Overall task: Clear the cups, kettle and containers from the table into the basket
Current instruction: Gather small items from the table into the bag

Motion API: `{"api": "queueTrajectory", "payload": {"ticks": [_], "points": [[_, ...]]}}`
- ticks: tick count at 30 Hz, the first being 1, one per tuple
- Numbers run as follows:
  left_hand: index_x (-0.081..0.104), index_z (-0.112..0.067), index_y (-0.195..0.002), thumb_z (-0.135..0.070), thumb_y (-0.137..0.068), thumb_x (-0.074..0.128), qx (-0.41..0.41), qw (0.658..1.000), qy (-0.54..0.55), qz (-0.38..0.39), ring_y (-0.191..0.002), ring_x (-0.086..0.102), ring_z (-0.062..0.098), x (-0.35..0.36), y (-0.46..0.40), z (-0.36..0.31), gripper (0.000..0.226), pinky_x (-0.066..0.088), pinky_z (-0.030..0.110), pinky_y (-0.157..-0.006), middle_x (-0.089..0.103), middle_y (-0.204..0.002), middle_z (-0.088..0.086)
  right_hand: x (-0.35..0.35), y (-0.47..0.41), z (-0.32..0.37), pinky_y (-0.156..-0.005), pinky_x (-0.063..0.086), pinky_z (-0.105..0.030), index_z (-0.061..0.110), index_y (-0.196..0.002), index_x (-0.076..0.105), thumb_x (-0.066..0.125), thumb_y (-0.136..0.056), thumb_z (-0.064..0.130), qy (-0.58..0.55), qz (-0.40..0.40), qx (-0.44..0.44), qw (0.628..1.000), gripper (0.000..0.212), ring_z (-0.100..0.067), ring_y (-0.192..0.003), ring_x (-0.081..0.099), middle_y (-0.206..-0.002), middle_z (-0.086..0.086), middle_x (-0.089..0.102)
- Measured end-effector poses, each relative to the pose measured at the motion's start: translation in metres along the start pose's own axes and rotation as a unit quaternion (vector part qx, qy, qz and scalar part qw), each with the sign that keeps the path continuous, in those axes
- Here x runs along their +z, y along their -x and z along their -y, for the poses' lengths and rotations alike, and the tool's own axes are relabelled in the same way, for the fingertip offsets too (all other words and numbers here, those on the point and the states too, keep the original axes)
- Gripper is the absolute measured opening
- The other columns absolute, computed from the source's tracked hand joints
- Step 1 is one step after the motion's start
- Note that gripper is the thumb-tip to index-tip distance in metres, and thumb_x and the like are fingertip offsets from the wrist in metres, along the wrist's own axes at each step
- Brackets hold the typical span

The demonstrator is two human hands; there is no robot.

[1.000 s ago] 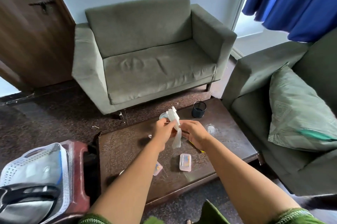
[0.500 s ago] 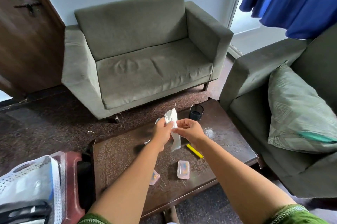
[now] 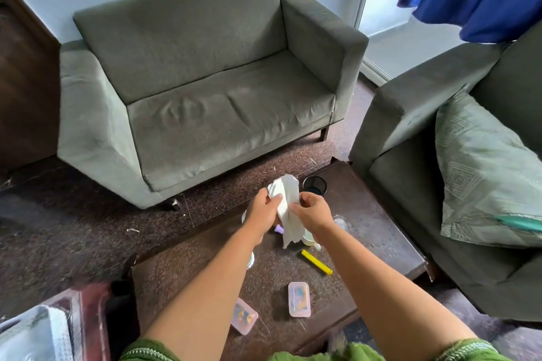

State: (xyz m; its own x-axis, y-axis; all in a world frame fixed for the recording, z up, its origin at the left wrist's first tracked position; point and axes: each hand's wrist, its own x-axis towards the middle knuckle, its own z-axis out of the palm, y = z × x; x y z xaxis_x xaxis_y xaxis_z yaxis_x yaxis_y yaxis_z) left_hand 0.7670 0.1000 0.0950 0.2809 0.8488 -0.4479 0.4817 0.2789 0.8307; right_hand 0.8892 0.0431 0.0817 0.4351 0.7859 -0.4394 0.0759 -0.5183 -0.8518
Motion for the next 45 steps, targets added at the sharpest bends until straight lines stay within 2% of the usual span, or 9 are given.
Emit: {"api": "queueTrajectory", "payload": {"ticks": [4,7,10,17,21,29,33,38,45], "points": [[0.06,-0.019,-0.111,-0.016,-0.087,0.062,-0.002,0.999,-0.041,0.017,-0.083,0.061,0.017,0.02,-0.025,-0.011,0.025,0.05,0.017,-0.042,0.062,-0.098,0.0,-0.009,-0.025,0.001,-0.048,0.037,-0.015,0.017,-0.083,0.052,0.07,-0.078,0.015,0.041,-0.029,0.011,0.999,0.018,-0.009,-0.063,0.048,-0.073,0.005,0.053],[0.065,-0.012,-0.089,-0.011,-0.086,0.053,0.011,0.993,-0.118,0.009,-0.077,0.059,0.023,0.045,-0.049,-0.015,0.012,0.043,0.028,-0.056,0.066,-0.085,0.006,-0.019,-0.049,-0.002,-0.054,0.041,-0.018,0.017,-0.103,0.056,0.066,-0.081,0.018,0.074,-0.031,0.035,0.996,0.025,-0.01,-0.073,0.056,-0.083,0.005,0.057],[0.06,-0.013,-0.073,-0.012,-0.086,0.053,-0.002,0.994,-0.107,-0.017,-0.071,0.055,0.02,0.074,-0.076,-0.019,0.015,0.037,0.027,-0.053,0.063,-0.072,0.001,-0.036,-0.082,-0.013,-0.066,0.039,-0.026,0.007,-0.094,0.066,0.055,-0.085,0.011,0.136,-0.056,0.056,0.988,0.014,-0.028,-0.088,0.063,-0.087,-0.007,0.062],[0.065,-0.017,-0.098,-0.015,-0.088,0.056,-0.026,0.994,-0.08,-0.069,-0.08,0.059,0.022,0.13,-0.15,-0.017,0.013,0.047,0.031,-0.069,0.068,-0.093,0.001,-0.062,-0.16,-0.047,-0.066,0.047,-0.036,0.004,-0.076,0.064,0.047,-0.083,0.004,0.139,-0.086,0.036,0.986,0.019,-0.027,-0.076,0.056,-0.081,-0.013,0.065],[0.054,-0.017,-0.117,-0.015,-0.096,0.049,-0.02,0.994,-0.085,-0.067,-0.087,0.051,0.02,0.146,-0.18,-0.008,0.022,0.04,0.028,-0.072,0.056,-0.099,-0.004,-0.061,-0.187,-0.061,-0.058,0.046,-0.027,0.014,-0.088,0.065,0.045,-0.086,0.006,0.082,-0.078,0.058,0.992,0.022,-0.02,-0.07,0.056,-0.072,0.002,0.06],[0.03,-0.018,-0.117,-0.025,-0.097,0.047,0.008,0.943,-0.331,0.017,-0.092,0.065,0.035,0.15,-0.213,0.018,0.027,0.053,0.042,-0.071,0.065,-0.109,0.012,-0.049,-0.217,-0.08,-0.077,0.056,-0.04,0.024,-0.117,0.061,0.046,-0.085,0.008,0.219,-0.05,0.033,0.974,0.039,-0.03,-0.093,0.065,-0.099,-0.008,0.07],[0.03,-0.018,-0.119,-0.026,-0.081,0.07,-0.001,0.937,-0.342,0.063,-0.099,0.063,0.032,0.15,-0.221,0.025,0.056,0.049,0.039,-0.074,0.064,-0.112,0.009,-0.05,-0.228,-0.09,-0.078,0.054,-0.042,0.021,-0.114,0.06,0.045,-0.085,0.007,0.25,-0.035,0.008,0.968,0.035,-0.031,-0.093,0.063,-0.1,-0.009,0.068],[0.051,-0.018,-0.119,-0.009,-0.086,0.057,0.001,0.947,-0.322,-0.008,-0.106,0.061,0.03,0.153,-0.231,0.027,0.034,0.052,0.04,-0.083,0.066,-0.113,0.008,-0.053,-0.236,-0.107,-0.075,0.05,-0.036,0.018,-0.115,0.056,0.055,-0.081,0.006,0.279,-0.021,-0.031,0.96,0.036,-0.028,-0.094,0.061,-0.102,-0.005,0.066],[0.057,-0.013,-0.107,-0.021,-0.082,0.06,0.023,0.953,-0.301,-0.022,-0.105,0.058,0.027,0.161,-0.231,0.038,0.026,0.049,0.035,-0.083,0.056,-0.115,0.004,-0.053,-0.242,-0.123,-0.067,0.041,-0.033,0.01,-0.096,0.057,0.053,-0.083,0.004,0.322,-0.04,-0.079,0.943,0.015,-0.029,-0.09,0.057,-0.096,-0.006,0.062]]}}
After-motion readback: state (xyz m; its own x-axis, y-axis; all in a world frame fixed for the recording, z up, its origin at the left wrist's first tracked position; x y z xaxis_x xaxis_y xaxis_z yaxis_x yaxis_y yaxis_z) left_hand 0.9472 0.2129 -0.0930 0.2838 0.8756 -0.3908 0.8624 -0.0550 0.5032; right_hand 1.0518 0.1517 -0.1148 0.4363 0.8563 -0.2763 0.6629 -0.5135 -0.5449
